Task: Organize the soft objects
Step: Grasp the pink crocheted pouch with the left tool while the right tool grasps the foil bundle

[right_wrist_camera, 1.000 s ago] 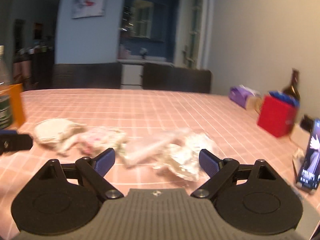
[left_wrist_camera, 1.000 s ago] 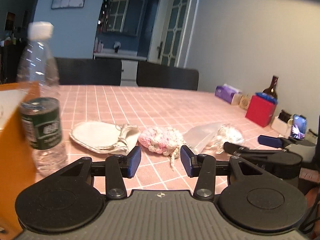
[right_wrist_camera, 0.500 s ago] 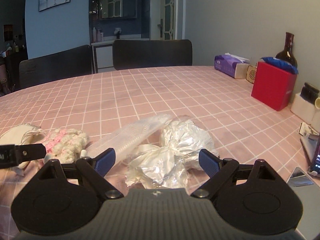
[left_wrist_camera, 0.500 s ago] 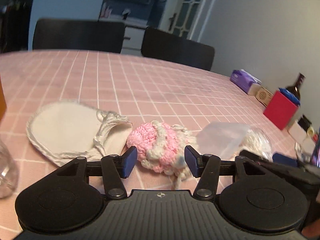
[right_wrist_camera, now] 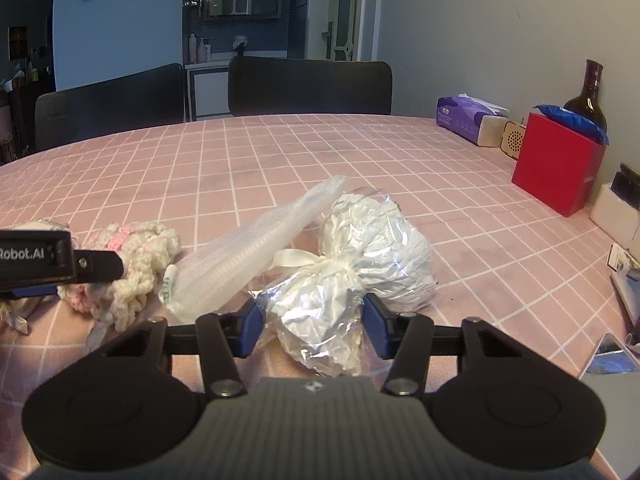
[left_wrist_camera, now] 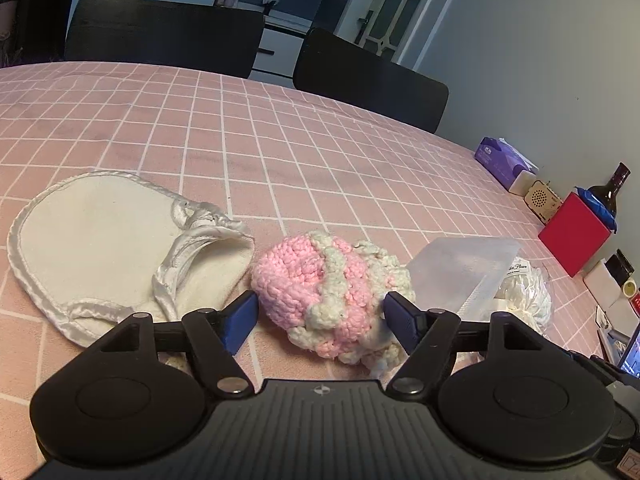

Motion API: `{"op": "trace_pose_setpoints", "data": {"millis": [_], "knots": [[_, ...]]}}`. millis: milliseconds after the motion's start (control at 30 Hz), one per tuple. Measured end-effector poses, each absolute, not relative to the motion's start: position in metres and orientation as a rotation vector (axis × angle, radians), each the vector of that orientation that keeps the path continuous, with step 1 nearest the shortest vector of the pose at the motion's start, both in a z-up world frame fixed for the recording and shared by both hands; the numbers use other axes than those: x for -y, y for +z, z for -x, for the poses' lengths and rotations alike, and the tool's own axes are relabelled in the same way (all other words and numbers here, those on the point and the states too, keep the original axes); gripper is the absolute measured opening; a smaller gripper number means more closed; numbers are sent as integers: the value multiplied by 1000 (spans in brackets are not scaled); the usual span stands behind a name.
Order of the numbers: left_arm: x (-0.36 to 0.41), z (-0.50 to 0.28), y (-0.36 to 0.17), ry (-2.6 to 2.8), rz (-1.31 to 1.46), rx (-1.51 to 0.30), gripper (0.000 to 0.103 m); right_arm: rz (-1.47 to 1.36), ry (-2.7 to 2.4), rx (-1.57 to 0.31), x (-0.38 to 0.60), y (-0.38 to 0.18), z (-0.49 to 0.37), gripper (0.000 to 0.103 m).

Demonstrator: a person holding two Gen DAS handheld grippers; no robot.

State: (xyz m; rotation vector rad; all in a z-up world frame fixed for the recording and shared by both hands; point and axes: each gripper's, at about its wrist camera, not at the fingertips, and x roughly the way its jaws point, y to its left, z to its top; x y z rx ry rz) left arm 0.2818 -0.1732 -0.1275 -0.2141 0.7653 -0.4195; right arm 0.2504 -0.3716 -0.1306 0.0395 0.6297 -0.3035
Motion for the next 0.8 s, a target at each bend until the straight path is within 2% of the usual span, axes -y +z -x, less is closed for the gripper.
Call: {"op": "trace_pose_setpoints", "data": {"millis": [67,133,167,400,800], "knots": [[176,-282,-128,-421,212,-761,74,-33,-302,-628,371,-131,-250,50],[177,-282,-128,-427,217,-757,59,-33,-297,-627,370,-130,-249,48],[178,-281,-128,-432,216,-756,58,-31,-294,-627,370,-130,-249,48],[183,-270,-124,-431,172,-703,26,30,-300,-616,360,-126,-240,43],[166,-226,-98,-447,155,-587,24,94,-285,-547,342,-104,-197,41]]}}
